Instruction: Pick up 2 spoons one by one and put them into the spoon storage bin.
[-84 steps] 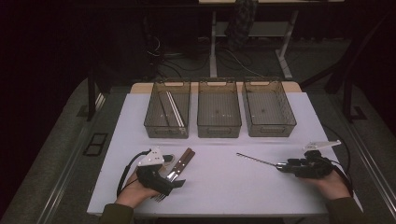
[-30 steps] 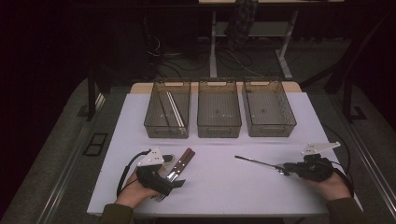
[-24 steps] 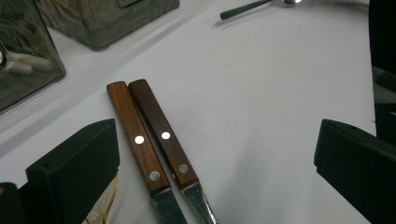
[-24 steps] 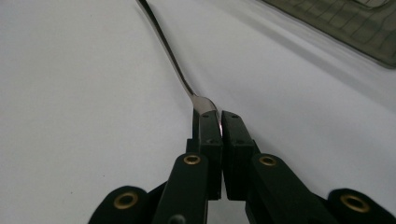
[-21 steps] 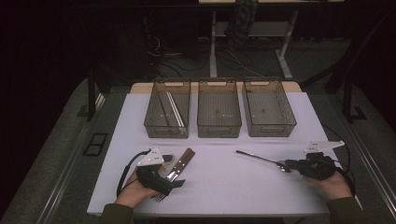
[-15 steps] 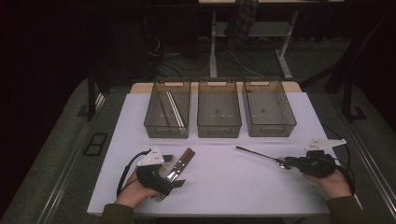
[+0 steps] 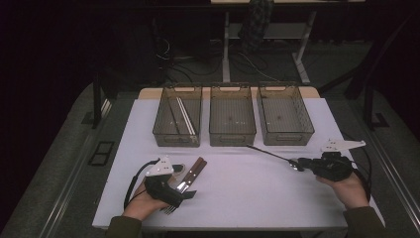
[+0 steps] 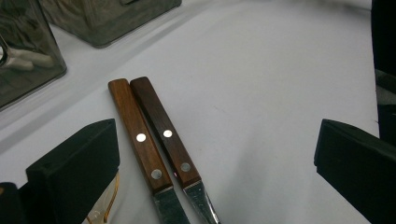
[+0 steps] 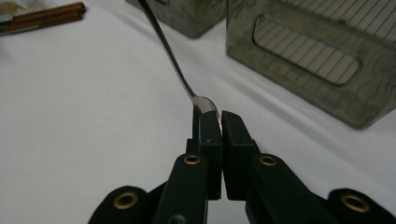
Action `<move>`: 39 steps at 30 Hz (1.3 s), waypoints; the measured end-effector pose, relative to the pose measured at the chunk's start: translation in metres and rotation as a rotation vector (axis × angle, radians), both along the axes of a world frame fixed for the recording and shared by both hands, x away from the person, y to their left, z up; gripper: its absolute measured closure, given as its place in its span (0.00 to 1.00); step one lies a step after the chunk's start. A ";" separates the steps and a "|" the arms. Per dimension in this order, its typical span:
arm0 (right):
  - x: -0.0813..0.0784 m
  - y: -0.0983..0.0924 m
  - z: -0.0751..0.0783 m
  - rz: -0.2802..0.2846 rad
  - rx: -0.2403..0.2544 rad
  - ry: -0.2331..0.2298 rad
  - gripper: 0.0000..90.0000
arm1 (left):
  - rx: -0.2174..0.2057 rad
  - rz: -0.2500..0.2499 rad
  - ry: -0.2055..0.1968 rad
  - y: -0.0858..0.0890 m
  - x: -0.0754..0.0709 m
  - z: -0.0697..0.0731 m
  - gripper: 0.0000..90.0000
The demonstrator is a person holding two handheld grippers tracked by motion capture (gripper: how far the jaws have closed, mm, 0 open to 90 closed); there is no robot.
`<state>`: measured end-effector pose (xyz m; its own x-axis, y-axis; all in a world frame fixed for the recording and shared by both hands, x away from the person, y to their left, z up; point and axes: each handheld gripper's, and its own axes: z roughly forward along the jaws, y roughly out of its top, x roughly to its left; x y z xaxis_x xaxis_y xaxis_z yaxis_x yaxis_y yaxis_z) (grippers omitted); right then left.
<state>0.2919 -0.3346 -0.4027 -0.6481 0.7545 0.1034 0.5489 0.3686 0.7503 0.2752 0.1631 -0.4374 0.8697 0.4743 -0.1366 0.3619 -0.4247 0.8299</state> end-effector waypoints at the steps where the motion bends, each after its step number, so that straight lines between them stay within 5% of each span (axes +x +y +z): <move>1: 0.001 0.001 0.002 -0.005 0.004 -0.006 0.97 | 0.003 -0.003 -0.002 0.000 0.000 0.000 0.00; 16: 0.024 0.030 0.031 -0.047 0.030 -0.059 0.97 | 0.006 -0.007 -0.003 0.000 0.000 0.000 0.00; 23: 0.041 0.052 0.038 -0.108 0.018 -0.066 0.97 | -0.003 -0.007 -0.007 -0.001 -0.001 0.001 0.00; 39: 0.094 0.105 0.047 -0.149 -0.051 -0.066 0.97 | -0.007 -0.012 -0.005 -0.001 -0.001 0.001 0.00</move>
<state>0.3859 -0.2292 -0.3555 -0.5327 0.8460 0.0234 0.5504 0.3253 0.7689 0.2738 0.1624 -0.4366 0.8762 0.4626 -0.1355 0.3524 -0.4229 0.8348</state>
